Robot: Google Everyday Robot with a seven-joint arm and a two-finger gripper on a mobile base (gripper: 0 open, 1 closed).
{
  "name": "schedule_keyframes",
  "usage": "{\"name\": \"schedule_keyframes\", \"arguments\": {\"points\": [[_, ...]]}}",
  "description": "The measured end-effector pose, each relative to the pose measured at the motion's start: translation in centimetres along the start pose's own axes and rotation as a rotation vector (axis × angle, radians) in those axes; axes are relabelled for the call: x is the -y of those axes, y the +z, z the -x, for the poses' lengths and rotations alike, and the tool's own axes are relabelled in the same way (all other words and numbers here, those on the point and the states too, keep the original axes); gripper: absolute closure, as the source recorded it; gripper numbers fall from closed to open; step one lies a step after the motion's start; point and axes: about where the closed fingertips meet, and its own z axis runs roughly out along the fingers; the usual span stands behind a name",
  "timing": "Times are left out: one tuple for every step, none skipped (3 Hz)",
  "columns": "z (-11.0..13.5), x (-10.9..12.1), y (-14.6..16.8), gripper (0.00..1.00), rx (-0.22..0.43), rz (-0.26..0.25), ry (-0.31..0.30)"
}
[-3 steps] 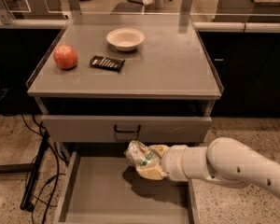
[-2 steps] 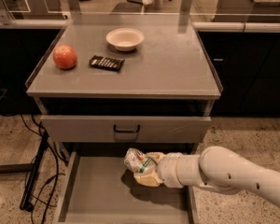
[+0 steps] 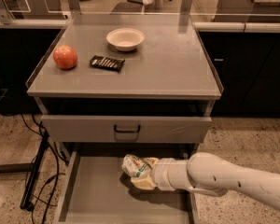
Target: Place 7up can into middle drawer
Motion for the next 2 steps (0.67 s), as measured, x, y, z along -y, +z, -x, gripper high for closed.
{"name": "schedule_keyframes", "arguments": {"points": [[-3.21, 2.00, 3.85, 1.00, -0.051, -0.016, 0.024], [-3.22, 2.00, 3.87, 1.00, -0.051, -0.016, 0.025]]}}
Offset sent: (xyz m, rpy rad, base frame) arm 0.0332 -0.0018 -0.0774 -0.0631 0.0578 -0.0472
